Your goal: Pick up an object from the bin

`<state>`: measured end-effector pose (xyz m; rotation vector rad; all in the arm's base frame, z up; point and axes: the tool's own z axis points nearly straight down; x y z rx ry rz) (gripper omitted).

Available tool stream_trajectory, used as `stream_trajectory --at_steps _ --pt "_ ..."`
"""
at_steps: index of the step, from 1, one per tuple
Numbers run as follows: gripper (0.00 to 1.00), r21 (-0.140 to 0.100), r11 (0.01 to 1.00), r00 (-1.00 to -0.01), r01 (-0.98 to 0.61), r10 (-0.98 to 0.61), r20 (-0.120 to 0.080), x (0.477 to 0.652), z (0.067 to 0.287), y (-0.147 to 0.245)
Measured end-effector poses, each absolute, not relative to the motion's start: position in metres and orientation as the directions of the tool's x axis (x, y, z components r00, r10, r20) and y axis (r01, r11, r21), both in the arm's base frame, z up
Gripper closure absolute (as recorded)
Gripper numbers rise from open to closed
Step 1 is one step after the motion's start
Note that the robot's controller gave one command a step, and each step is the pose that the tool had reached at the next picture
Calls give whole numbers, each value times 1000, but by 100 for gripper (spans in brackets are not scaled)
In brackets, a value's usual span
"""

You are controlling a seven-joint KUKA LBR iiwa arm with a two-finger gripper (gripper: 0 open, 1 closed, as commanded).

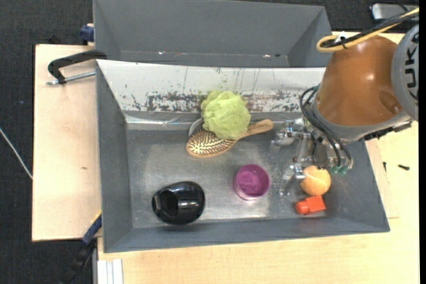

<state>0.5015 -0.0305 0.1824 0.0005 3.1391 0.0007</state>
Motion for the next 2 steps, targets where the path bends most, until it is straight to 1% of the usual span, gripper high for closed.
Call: stream_trajectory --at_steps 1,2 --pt "0 1 1000 -999 31 31 -6 503 98 -9" --pt "0 1 1000 -1000 -24 -24 0 502 106 -4"
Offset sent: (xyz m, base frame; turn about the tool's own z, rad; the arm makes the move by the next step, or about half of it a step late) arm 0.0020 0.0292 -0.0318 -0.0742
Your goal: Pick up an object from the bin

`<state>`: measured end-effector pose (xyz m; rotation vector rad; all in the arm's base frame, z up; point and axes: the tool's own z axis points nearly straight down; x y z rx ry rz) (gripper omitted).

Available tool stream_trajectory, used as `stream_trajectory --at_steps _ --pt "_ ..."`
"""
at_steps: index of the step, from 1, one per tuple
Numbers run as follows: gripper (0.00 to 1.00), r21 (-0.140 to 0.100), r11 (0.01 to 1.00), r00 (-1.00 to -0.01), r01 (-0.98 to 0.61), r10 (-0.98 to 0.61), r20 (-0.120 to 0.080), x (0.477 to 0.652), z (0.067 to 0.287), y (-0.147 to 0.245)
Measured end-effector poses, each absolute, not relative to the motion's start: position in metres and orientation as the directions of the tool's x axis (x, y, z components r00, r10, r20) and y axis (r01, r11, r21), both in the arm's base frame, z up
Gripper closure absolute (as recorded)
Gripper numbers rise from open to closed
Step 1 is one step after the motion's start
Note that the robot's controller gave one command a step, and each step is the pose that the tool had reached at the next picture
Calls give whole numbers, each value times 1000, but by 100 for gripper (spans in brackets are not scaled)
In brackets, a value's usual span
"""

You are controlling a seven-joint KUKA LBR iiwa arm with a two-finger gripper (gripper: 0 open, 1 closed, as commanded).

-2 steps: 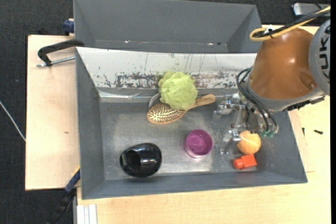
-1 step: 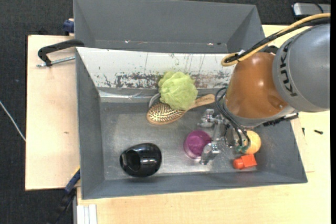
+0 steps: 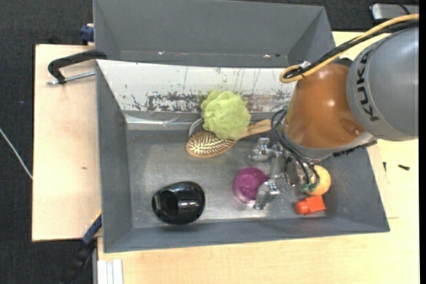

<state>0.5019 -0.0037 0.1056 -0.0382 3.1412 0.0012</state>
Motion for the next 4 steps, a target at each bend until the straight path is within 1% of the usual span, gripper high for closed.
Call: stream_trajectory --at_steps 1,2,3,4 --pt "0 2 988 -988 156 156 -4 501 123 -3" --pt "0 2 992 -992 126 126 6 502 71 2" --pt "100 5 960 -960 280 280 -4 506 73 -1" --pt "100 5 960 -960 280 280 -4 506 73 -1"
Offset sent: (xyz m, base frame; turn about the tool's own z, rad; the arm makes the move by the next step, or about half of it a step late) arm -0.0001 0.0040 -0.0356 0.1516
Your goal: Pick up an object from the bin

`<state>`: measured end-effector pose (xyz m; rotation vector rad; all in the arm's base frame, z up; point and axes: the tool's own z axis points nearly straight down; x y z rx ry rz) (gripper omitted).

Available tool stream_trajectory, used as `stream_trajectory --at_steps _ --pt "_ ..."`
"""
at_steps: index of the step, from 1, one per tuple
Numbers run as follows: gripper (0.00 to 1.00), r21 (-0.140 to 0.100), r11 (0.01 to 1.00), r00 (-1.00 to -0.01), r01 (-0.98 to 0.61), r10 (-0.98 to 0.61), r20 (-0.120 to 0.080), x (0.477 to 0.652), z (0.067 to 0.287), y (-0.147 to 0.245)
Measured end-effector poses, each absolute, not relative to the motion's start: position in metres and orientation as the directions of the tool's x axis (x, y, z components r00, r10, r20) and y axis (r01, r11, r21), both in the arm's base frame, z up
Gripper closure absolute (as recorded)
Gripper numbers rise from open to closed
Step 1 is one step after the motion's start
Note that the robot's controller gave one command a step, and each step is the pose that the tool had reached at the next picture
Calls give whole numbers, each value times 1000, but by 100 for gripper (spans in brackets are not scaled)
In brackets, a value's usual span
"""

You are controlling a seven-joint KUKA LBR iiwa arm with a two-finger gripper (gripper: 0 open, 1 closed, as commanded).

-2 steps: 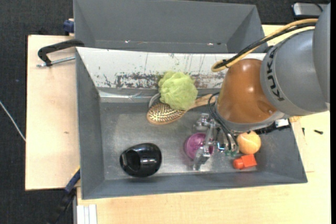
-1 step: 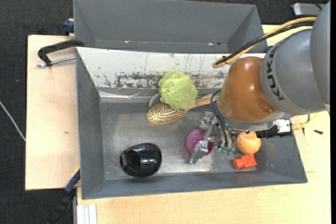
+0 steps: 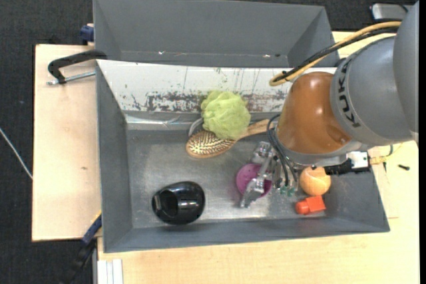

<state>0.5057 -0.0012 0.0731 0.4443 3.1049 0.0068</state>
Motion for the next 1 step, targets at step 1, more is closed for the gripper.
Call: stream_trajectory --at_steps 1 --pt "100 4 960 -960 281 281 -2 505 76 -1"
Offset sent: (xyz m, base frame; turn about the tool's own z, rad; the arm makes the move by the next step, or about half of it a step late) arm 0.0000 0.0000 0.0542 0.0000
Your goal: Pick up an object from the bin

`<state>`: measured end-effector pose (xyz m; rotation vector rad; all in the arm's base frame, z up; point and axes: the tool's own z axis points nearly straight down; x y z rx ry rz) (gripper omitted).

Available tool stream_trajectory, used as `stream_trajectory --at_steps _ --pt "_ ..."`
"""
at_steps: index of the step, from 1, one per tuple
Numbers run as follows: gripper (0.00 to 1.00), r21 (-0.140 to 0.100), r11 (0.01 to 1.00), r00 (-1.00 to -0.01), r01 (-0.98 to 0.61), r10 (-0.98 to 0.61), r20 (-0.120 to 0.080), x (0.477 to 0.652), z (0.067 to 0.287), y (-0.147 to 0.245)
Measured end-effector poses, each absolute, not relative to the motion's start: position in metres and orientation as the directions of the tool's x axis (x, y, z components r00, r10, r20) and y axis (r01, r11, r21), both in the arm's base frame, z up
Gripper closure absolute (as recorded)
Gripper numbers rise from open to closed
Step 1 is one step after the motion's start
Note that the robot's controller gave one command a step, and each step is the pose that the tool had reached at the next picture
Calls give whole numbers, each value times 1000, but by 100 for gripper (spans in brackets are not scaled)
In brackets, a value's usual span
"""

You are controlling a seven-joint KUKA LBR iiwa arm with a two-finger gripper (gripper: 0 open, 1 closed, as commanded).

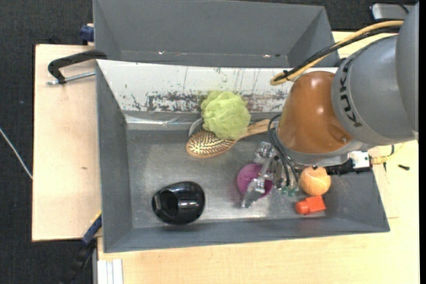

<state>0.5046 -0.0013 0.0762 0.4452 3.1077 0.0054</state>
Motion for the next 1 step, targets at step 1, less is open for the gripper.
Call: stream_trajectory --at_steps 1 --pt "100 0 960 -960 281 281 5 503 95 -2"
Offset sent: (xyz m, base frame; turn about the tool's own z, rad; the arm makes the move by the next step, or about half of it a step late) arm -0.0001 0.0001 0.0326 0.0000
